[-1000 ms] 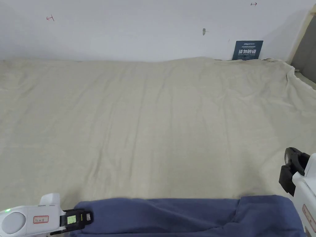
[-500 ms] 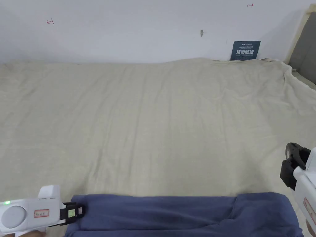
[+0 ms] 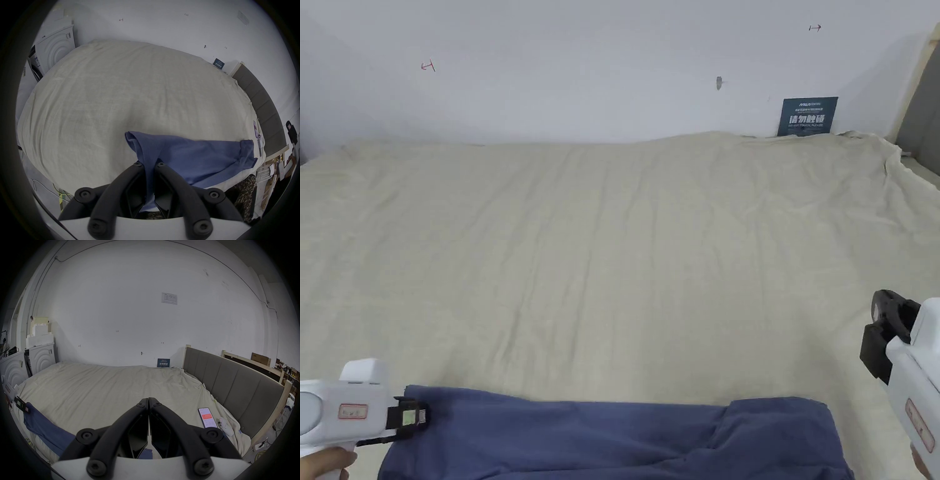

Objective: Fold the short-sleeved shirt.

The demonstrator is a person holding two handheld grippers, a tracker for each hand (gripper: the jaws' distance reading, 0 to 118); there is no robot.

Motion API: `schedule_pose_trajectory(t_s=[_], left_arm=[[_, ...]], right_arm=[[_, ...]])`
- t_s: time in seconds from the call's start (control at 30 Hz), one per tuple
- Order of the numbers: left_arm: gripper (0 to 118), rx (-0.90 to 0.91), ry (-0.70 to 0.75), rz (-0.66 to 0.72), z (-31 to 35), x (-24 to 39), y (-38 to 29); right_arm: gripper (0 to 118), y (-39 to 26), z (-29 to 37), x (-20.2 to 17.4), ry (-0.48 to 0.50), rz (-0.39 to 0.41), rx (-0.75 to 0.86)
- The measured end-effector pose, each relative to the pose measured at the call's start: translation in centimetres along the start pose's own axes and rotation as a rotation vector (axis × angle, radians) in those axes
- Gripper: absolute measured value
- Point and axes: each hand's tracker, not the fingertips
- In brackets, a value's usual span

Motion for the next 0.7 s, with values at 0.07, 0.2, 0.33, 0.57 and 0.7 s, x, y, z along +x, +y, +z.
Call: schedule_pose_trajectory(t_s=[0.07, 0.2, 0.33, 0.57, 0.7], left_arm=[[6, -0.006, -0.019, 0.006, 0.8, 2.5, 0.4], [6, -0.021, -0.125, -0.060, 2.0, 8.4, 0.8], [6, -0.056, -0.227, -0.105, 0.4, 13.3, 1.6], [6, -0.131, -0.278, -0.164, -5.5, 22.0, 0.9], [6, -0.174, -0.256, -0.158, -9.7, 25.4, -0.7]], right_arm=[[0, 0.0, 0.3, 0.2, 0.004, -0.006, 0.005], [0, 0.1, 0.9, 0.6, 0.008, -0.005, 0.016], [0, 0.1, 1.5, 1.3, 0.008, -0.011, 0.024], [0, -0.4, 2.5, 2.6, -0.020, -0.029, 0.024], [0, -0.7, 2.8, 3.1, -0.030, -0.032, 0.014]])
